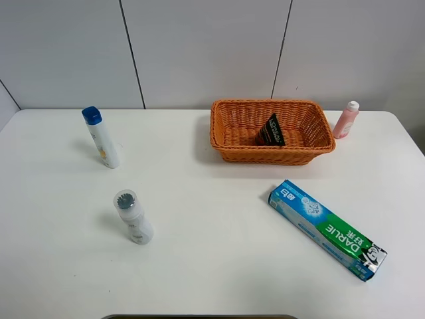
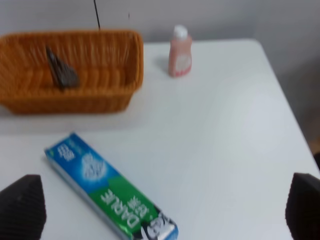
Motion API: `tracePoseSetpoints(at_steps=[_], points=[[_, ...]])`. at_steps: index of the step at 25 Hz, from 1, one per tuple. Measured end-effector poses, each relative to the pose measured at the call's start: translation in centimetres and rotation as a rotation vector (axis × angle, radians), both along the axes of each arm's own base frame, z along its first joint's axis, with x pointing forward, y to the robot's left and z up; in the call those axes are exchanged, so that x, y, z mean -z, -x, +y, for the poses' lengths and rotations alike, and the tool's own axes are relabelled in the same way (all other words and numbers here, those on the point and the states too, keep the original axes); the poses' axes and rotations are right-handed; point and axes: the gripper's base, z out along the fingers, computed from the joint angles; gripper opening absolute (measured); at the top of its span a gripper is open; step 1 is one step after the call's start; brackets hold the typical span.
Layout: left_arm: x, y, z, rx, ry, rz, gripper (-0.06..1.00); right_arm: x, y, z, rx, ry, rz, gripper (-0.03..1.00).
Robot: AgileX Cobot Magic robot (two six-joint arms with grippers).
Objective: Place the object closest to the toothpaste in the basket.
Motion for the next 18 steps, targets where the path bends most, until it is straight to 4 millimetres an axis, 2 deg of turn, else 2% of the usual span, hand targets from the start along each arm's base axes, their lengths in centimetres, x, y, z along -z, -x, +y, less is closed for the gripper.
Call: tracePoseSetpoints(at_steps=[4,8,11,18], points=[[0.0,0.0,0.0,0.000,0.000,0.000,0.94,2.9,-1.0,0.0,-0.002,0.000,0.011,0.99],[0.0,0.0,0.0,0.000,0.000,0.000,0.94,5.0,-2.4,-0.1,-0.029,0.001,0.049,0.99],[0.0,0.0,0.0,0.000,0.000,0.000,0.94,5.6,-3.0,-0.2,-0.066,0.009,0.051,0.99],[0.0,0.0,0.0,0.000,0.000,0.000,0.94,5.7,-3.1,-0.3,-0.076,0.018,0.042,0.99]])
